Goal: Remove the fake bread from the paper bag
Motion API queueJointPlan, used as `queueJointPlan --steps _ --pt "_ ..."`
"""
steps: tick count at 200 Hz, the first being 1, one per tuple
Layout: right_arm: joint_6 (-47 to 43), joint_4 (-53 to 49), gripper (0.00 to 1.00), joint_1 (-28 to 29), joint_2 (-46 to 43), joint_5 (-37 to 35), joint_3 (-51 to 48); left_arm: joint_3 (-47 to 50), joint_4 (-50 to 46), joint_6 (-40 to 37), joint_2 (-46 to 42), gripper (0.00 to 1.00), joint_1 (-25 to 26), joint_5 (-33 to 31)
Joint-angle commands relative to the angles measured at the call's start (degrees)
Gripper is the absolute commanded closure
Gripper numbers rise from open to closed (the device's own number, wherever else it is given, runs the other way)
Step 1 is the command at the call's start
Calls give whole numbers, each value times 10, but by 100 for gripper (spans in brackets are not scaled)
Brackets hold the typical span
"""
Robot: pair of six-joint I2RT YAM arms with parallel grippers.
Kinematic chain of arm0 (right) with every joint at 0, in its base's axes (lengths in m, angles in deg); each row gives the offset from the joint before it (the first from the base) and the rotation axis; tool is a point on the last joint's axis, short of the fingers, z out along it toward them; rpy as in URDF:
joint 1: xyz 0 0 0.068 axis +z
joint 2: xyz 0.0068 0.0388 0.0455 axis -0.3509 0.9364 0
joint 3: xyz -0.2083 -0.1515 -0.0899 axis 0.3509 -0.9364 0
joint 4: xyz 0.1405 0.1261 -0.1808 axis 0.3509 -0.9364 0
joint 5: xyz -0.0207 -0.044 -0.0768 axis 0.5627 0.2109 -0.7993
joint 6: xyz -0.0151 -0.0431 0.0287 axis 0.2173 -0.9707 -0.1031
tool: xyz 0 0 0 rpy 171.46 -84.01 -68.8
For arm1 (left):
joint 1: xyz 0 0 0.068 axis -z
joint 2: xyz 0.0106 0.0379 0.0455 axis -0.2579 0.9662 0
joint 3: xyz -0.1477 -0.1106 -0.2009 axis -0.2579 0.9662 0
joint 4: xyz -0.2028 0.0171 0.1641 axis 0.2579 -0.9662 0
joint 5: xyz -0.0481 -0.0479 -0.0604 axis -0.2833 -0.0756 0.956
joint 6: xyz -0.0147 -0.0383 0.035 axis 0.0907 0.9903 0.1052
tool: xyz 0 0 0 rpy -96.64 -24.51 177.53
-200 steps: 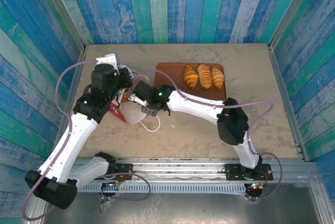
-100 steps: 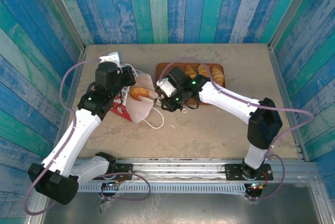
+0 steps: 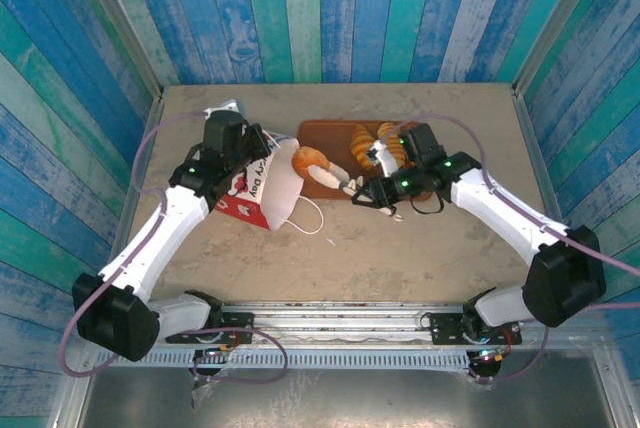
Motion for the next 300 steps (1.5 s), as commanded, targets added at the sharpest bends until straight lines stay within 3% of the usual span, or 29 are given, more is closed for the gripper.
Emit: queueJointPlan --steps 1,59,119,214,240,300 --pt "15 27 57 -28 -49 82 -28 -18 -7 23 10 100 2 -29" --pt "59 54 57 -135 -49 107 -119 2 9 20 -11 100 1 -35" --pt "99 125 56 -139 39 152 -128 15 21 11 -31 100 2 -30" --pt "108 118 47 -139 101 114 -104 13 23 0 -28 100 2 -26" --pt "94 97 46 -139 95 111 -95 10 21 -1 -22 100 2 -23" --pt "-11 -62 46 -136 25 16 -51 7 23 -5 -18 100 2 -19"
